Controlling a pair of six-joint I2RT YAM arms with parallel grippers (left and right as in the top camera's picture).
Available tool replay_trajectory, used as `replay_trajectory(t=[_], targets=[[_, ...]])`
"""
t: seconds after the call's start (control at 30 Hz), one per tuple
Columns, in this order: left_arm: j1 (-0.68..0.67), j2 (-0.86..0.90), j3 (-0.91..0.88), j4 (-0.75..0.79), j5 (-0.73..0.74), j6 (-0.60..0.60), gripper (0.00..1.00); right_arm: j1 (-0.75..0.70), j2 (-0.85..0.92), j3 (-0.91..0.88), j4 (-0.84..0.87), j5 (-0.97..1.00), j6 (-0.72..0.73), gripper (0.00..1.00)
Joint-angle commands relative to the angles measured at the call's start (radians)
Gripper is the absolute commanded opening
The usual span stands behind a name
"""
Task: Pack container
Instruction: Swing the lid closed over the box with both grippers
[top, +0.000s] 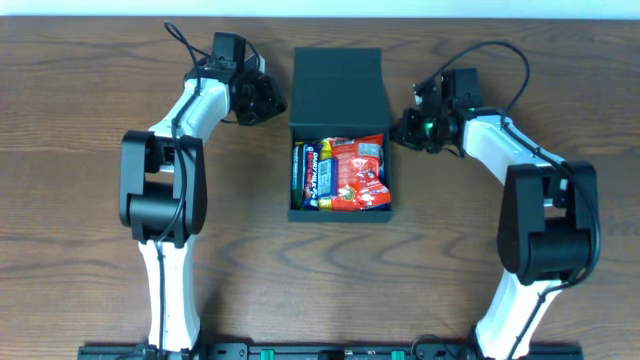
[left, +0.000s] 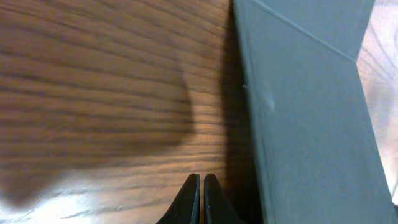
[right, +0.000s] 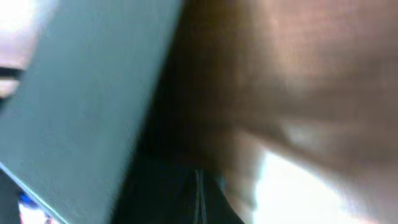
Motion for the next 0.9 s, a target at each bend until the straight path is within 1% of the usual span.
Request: replay_trajectory(t=[0.0,0.17,0.27,0.37,0.5,0.67,0.87], targets=[[0.0,0.038,0.036,-0.006,0.07,-0.005,0.06,-0.005,0.026,0.023,0.045,-0.055,0.04,0.01],[-0.006,0.04,0.036,-0.007,0.085,-0.005,0.06,-0.006,0.072,0.023,0.081,-0.086,0.054,0.01],[-0.012,0.04,0.036,-0.007,0.127,-0.006,0.06,-0.006,0.101,0.023,0.135,-0.136,0.063,0.01],[-0.019,0.04,0.036,-0.008,0.132,-0.009,0.05,-0.006,0.106,0.023,0.188,-0.159,0.077,0.01],[-0.025,0.04,0.036,0.002,0.165,-0.008,0.06,-0.006,0.106,0.024,0.288,-0.268,0.077,0.01],[-0.025,0.039,0.045,0.044,0.265,0.0,0.06,-0.006,0.106,0.024,0.351,-0.346,0.077,0.01],[-0.014,0.023,0.092,0.019,0.292,0.07,0.06,-0.019,0.068,0.024,0.367,-0.375,0.072,0.01]])
